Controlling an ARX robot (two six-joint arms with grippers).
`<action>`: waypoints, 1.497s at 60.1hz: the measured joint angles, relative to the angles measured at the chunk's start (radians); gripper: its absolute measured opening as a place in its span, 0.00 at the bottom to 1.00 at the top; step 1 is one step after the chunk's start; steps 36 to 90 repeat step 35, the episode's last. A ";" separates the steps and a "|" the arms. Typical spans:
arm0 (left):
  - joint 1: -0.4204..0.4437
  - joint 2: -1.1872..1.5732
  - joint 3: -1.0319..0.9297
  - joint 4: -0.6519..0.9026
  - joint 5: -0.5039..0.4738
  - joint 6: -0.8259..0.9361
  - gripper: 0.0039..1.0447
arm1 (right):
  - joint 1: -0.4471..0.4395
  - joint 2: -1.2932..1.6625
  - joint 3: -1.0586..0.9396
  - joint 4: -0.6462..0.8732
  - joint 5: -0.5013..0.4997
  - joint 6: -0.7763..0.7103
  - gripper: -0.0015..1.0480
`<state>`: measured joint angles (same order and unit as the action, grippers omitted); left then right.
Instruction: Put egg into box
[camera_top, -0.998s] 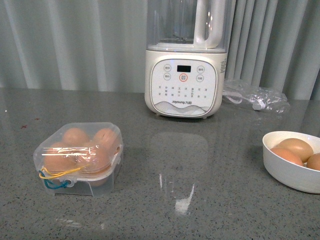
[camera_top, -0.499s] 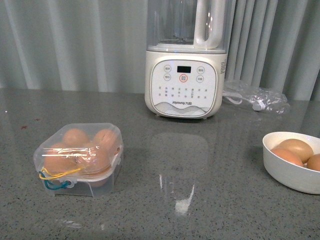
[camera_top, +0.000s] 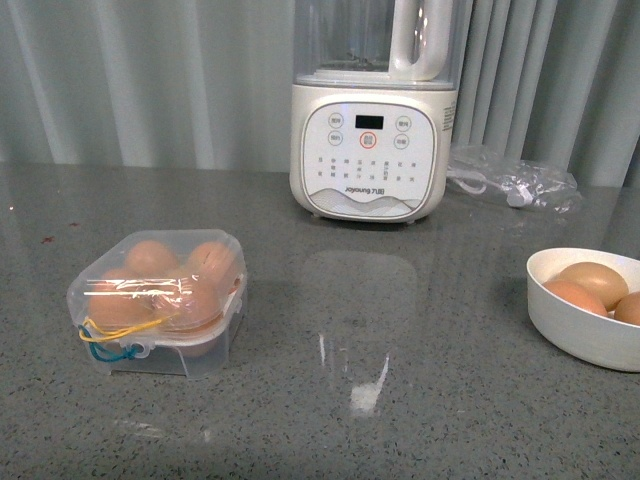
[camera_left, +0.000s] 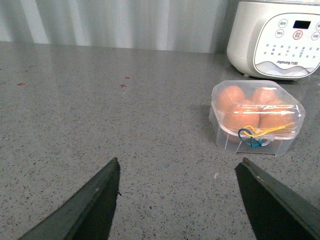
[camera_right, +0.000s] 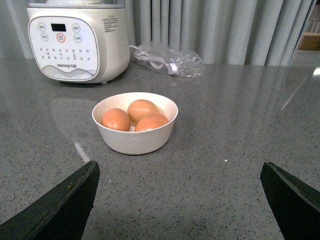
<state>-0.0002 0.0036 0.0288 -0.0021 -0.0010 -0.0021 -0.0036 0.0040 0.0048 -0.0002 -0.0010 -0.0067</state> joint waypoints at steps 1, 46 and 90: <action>0.000 0.000 0.000 0.000 0.000 0.000 0.77 | 0.000 0.000 0.000 0.000 0.000 0.000 0.93; 0.000 0.000 0.000 0.000 0.000 0.000 0.94 | 0.000 0.000 0.000 0.000 0.000 0.000 0.93; 0.000 0.000 0.000 0.000 0.000 0.000 0.94 | 0.000 0.000 0.000 0.000 0.000 0.000 0.93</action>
